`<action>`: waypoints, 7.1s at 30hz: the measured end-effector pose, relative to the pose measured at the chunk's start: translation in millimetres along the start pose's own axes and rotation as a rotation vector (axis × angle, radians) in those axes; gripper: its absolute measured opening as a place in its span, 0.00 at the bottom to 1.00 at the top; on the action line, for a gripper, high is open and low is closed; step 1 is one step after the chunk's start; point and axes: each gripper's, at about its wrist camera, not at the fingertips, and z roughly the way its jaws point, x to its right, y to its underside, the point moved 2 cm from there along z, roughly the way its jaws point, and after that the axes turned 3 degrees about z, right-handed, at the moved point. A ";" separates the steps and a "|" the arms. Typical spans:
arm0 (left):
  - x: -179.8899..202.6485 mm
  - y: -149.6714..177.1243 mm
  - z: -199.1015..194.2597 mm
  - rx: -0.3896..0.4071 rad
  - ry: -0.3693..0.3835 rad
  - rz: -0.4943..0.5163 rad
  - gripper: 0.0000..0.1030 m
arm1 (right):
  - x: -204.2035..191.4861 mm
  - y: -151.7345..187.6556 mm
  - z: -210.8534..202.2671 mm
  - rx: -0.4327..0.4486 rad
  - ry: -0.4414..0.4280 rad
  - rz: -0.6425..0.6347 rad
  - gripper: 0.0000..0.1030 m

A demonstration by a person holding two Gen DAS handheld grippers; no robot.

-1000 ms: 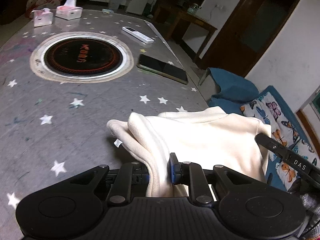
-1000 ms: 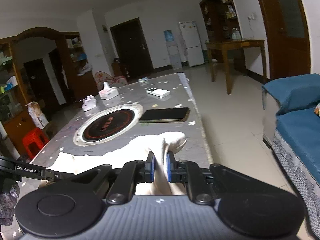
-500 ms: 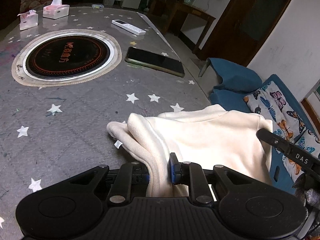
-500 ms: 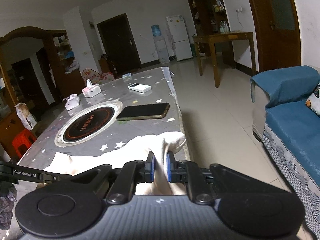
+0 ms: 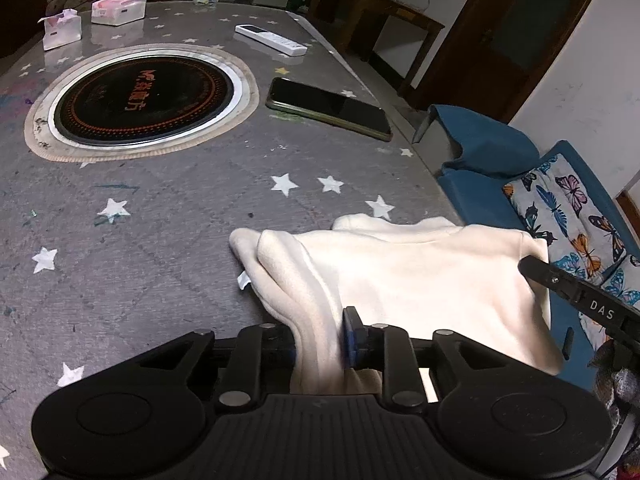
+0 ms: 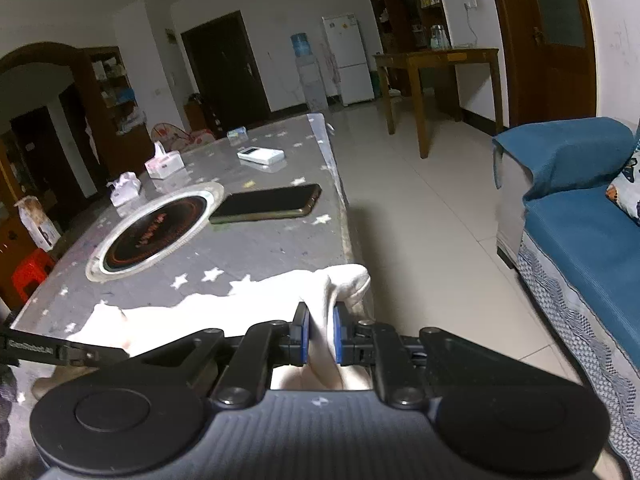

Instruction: Fold clothes

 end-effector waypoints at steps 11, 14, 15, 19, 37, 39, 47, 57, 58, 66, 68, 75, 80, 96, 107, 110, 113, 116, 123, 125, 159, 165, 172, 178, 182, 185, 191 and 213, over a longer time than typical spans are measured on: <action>-23.1 -4.7 -3.0 0.019 -0.086 -0.023 0.49 | 12.1 0.7 11.2 -0.018 0.051 0.020 0.16; -29.3 -10.1 -4.3 0.029 -0.107 -0.039 0.49 | 5.7 -3.1 10.2 -0.014 0.021 0.006 0.16; -30.1 -11.8 -4.6 0.032 -0.110 -0.041 0.49 | 1.8 -3.9 11.8 -0.018 0.009 -0.003 0.16; -24.8 -19.3 -3.2 0.041 -0.095 -0.030 0.47 | -15.0 -5.6 24.9 -0.047 -0.035 -0.038 0.16; -17.8 -33.6 25.0 0.024 -0.113 0.028 0.49 | -42.8 3.6 59.1 -0.093 -0.031 -0.144 0.26; -18.8 -31.1 17.5 0.031 -0.112 0.034 0.49 | -44.5 5.1 52.0 -0.096 -0.042 -0.151 0.27; -12.6 -1.5 -12.3 0.031 -0.120 0.118 0.49 | -45.4 24.9 14.4 -0.115 -0.074 -0.182 0.38; -9.7 29.9 -20.8 0.025 -0.201 0.254 0.49 | -38.0 50.2 -16.5 -0.113 -0.056 -0.192 0.41; -9.3 31.0 -22.3 0.028 -0.210 0.264 0.49 | -39.2 50.2 -17.2 -0.114 -0.052 -0.197 0.42; 0.6 39.0 -37.6 0.072 -0.221 0.341 0.49 | -46.2 53.5 -29.5 -0.109 -0.057 -0.230 0.48; 0.0 44.1 -32.5 0.061 -0.241 0.346 0.49 | -43.9 60.1 -27.5 -0.112 -0.047 -0.227 0.48; -7.2 48.6 -33.3 0.062 -0.241 0.301 0.49 | -47.3 60.3 -37.2 -0.093 -0.040 -0.236 0.48; -4.1 50.3 -35.1 0.077 -0.227 0.287 0.49 | -45.5 65.2 -39.4 -0.095 -0.032 -0.221 0.52; -18.0 65.1 -47.9 0.072 -0.198 0.170 0.55 | -60.3 71.9 -45.8 -0.089 -0.038 -0.231 0.67; -27.0 68.8 -62.7 0.086 -0.208 0.128 0.65 | -89.4 63.2 -36.0 -0.062 -0.041 -0.258 0.82; -31.0 70.1 -64.4 0.082 -0.216 0.117 0.66 | -103.3 61.1 -21.2 -0.069 -0.052 -0.271 0.86; -34.6 71.4 -66.3 0.081 -0.216 0.107 0.68 | -111.8 63.7 -7.6 -0.083 -0.038 -0.294 0.89; -36.8 73.1 -67.6 0.082 -0.213 0.101 0.70 | -114.9 71.2 4.1 -0.114 -0.029 -0.290 0.92; -35.6 81.1 -68.3 0.081 -0.207 0.100 0.80 | -110.2 75.9 6.2 -0.113 -0.010 -0.257 1.00; -33.8 83.8 -68.8 0.081 -0.213 0.106 0.86 | -110.2 76.7 5.5 -0.112 -0.006 -0.259 1.00; -5.5 107.7 -101.3 0.182 -0.278 0.167 1.00 | -100.1 101.5 -55.3 -0.056 0.034 -0.152 1.00; -2.1 113.6 -103.6 0.186 -0.277 0.169 1.00 | -97.2 114.3 -65.0 -0.059 0.052 -0.137 1.00; 3.8 121.4 -104.7 0.182 -0.267 0.178 1.00 | -95.1 127.0 -72.1 -0.067 0.070 -0.134 1.00; 8.5 126.9 -105.8 0.178 -0.268 0.186 1.00 | -93.0 131.1 -76.4 -0.069 0.073 -0.122 1.00; 11.0 129.9 -106.3 0.179 -0.276 0.193 1.00 | -92.7 131.3 -79.2 -0.063 0.071 -0.118 1.00; 12.2 131.3 -107.0 0.179 -0.273 0.192 1.00 | -93.3 131.1 -81.4 -0.056 0.072 -0.120 1.00; 14.9 134.4 -109.0 0.179 -0.270 0.200 1.00 | -93.4 132.4 -84.4 -0.054 0.076 -0.117 1.00; 23.1 139.7 -108.1 0.172 -0.268 0.219 1.00 | -95.4 137.3 -87.9 -0.056 0.078 -0.117 1.00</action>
